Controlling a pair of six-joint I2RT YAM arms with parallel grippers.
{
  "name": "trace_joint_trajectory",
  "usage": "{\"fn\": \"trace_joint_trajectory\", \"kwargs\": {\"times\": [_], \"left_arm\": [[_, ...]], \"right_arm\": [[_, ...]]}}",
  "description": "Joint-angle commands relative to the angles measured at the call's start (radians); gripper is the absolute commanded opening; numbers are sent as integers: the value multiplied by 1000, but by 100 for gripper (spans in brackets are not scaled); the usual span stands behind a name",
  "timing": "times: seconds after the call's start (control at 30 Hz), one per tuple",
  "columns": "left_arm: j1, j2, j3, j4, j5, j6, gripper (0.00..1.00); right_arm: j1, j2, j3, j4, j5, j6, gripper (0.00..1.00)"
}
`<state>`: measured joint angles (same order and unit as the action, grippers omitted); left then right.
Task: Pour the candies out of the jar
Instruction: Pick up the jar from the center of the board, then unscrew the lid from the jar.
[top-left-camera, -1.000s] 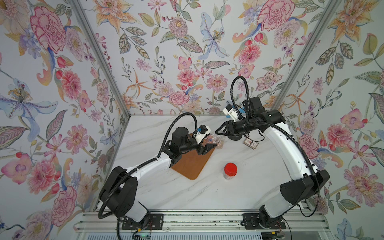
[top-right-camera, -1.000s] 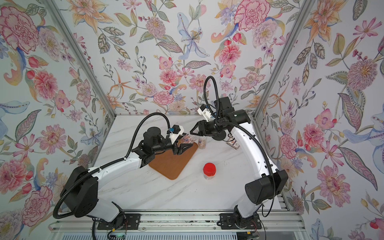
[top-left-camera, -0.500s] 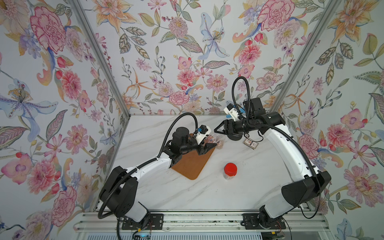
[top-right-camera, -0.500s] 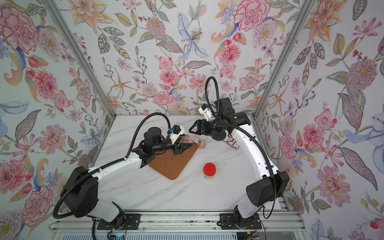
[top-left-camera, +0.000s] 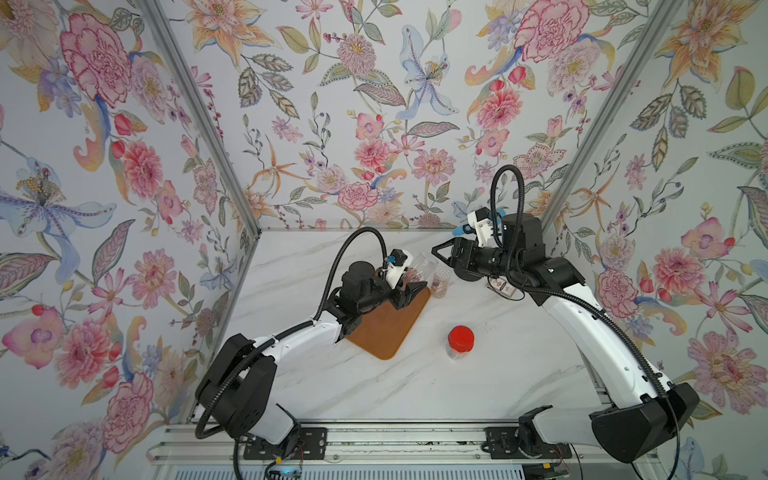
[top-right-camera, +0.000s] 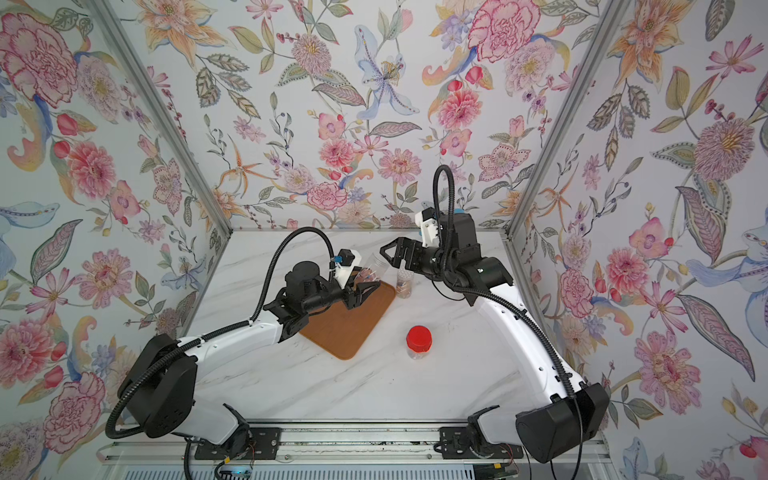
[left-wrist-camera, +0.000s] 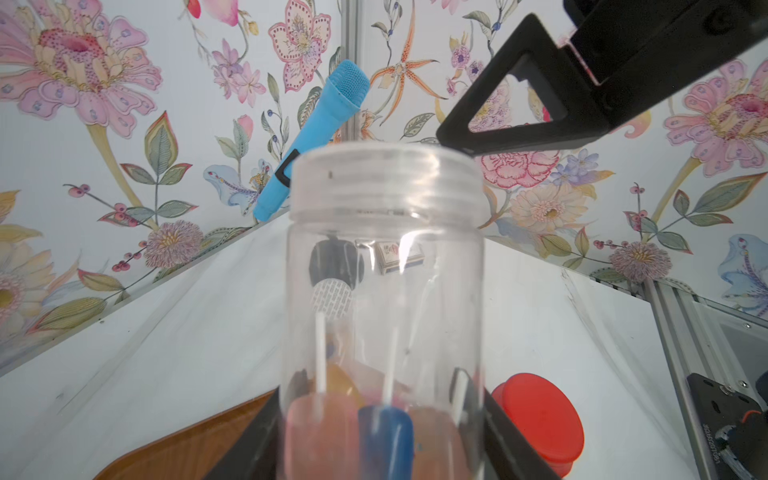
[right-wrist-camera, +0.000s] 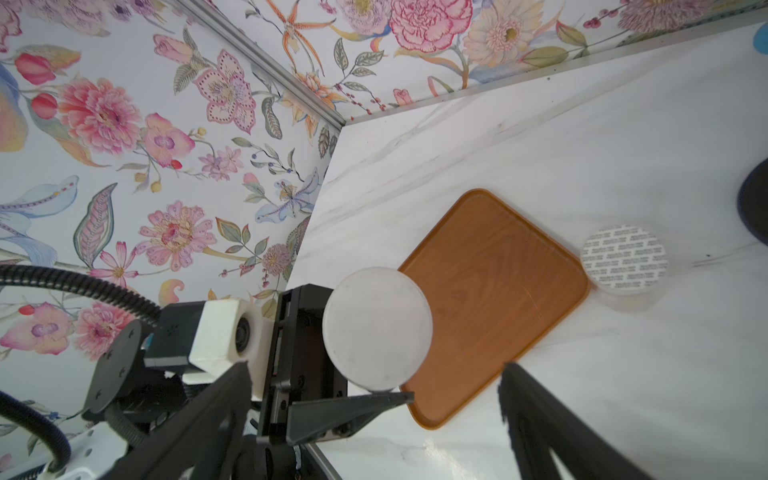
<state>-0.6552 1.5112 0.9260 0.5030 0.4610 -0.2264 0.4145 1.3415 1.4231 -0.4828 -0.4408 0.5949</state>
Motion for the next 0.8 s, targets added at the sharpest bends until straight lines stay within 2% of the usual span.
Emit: {"fn": "trace_joint_trajectory", "kwargs": {"times": [0.0,0.27,0.67,0.77], "left_arm": [[-4,-45,-13,86,-117,-45,0],[-13,-49,-24,79,-156,-51,0],[-24,-66,-39,62,-171,-45,0],[-26,-71,-42,59,-173,-44,0]], "right_arm": [[19,-3,-47,161,77,96,93],[97,77,-21,207,144,90,88],[138,169,31,242,158,78,78],[141,173,30,251,165,82,72]]}}
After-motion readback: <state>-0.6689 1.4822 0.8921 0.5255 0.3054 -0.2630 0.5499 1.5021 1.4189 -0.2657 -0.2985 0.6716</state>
